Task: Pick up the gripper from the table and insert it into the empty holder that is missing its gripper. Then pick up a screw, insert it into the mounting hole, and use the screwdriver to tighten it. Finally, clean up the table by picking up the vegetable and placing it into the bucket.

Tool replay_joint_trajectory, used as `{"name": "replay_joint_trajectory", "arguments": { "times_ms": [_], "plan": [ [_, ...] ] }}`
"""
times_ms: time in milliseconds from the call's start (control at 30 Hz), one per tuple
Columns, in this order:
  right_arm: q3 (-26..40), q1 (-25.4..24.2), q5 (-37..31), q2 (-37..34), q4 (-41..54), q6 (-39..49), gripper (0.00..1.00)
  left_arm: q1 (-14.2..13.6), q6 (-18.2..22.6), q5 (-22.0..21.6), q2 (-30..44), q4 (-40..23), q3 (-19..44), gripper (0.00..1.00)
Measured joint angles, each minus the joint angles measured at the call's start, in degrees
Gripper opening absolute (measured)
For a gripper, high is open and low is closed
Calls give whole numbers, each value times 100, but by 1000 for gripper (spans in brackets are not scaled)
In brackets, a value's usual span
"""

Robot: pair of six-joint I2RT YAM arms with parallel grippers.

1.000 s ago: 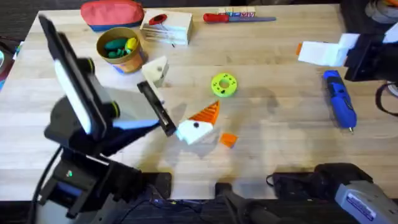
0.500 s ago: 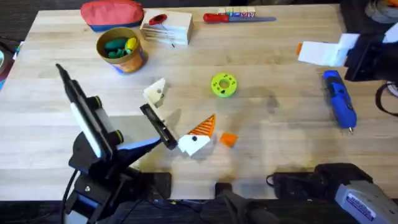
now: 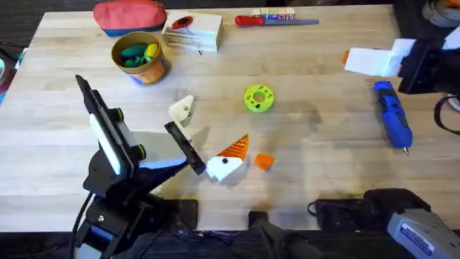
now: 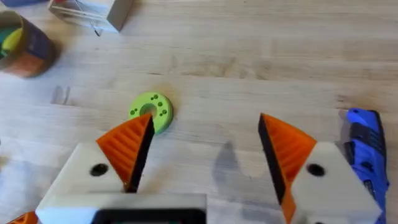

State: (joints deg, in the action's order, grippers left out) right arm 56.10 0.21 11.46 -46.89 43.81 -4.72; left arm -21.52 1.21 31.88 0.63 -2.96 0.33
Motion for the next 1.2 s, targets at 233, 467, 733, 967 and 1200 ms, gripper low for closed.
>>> {"name": "replay_joint_trajectory", "arguments": {
  "times_ms": [233,467,733,967,1200],
  "plan": [
    [0,0,0,0,0,1,991,0,0,0,1,0,-1,987],
    [0,0,5,0,1,0,991,0,0,0,-1,0,0,987],
    [11,47,635,-53,347,161,994,0,0,0,-1,0,-1,985],
    [20,1354,1195,-627,1366,960,994,0,-2,0,-1,0,0,988],
    [20,3210,1042,-896,1682,1249,994,0,0,0,0,0,-1,988]
  ]
}}
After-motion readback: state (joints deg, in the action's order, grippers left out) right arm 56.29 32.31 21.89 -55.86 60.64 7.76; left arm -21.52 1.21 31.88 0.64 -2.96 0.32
